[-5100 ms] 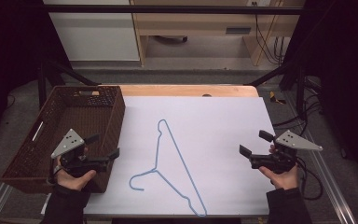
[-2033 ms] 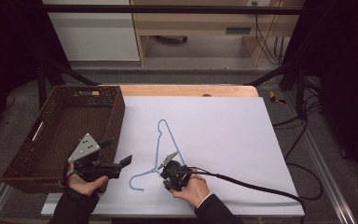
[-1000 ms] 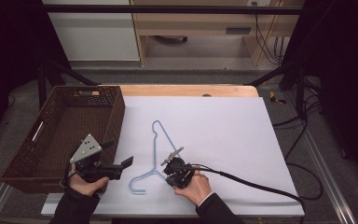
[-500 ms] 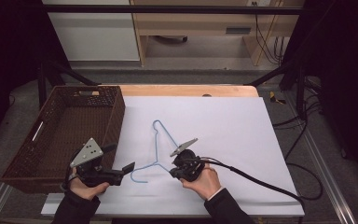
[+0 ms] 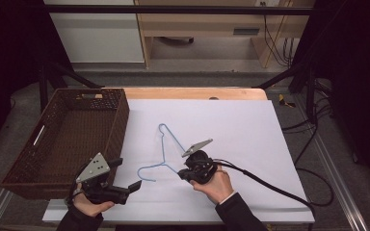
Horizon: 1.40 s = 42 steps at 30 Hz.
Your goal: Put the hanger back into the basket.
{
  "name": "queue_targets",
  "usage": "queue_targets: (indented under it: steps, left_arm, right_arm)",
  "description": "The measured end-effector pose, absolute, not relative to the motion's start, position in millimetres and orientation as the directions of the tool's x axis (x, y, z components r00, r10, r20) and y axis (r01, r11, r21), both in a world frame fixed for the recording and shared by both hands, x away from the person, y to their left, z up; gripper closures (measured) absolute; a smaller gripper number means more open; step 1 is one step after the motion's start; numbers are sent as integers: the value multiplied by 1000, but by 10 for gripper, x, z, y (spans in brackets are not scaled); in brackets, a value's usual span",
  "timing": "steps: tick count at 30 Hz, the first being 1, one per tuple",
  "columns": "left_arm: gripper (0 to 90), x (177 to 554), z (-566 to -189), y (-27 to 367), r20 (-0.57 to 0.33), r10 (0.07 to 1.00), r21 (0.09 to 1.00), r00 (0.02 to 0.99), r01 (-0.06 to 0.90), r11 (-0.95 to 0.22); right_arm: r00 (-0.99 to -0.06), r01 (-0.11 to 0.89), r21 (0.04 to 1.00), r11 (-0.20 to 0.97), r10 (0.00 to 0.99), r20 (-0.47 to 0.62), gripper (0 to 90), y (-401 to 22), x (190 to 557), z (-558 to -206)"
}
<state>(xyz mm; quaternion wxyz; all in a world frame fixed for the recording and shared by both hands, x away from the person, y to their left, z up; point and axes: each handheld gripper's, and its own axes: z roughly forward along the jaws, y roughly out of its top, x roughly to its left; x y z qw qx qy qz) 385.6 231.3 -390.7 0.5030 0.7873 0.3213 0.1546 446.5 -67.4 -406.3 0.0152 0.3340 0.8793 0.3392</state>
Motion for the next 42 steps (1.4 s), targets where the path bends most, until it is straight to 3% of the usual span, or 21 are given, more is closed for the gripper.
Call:
queue_targets:
  steps: [27,36,42]
  left_arm:
    - [72,3917,-4212,1929,-82,622,845,779,385,-370]
    - [152,4087,-4307,1773,-111,631,846,768,406,-346]
    - [258,4220,-4330,1675,-132,628,861,767,402,-311]
  right_arm:
    - [-776,577,629,521,589,224,878,-780,4466,-4018]
    - [-780,572,633,521,584,224,878,-810,4455,-4007]
    - [-779,576,631,520,583,230,877,-820,4447,-4027]
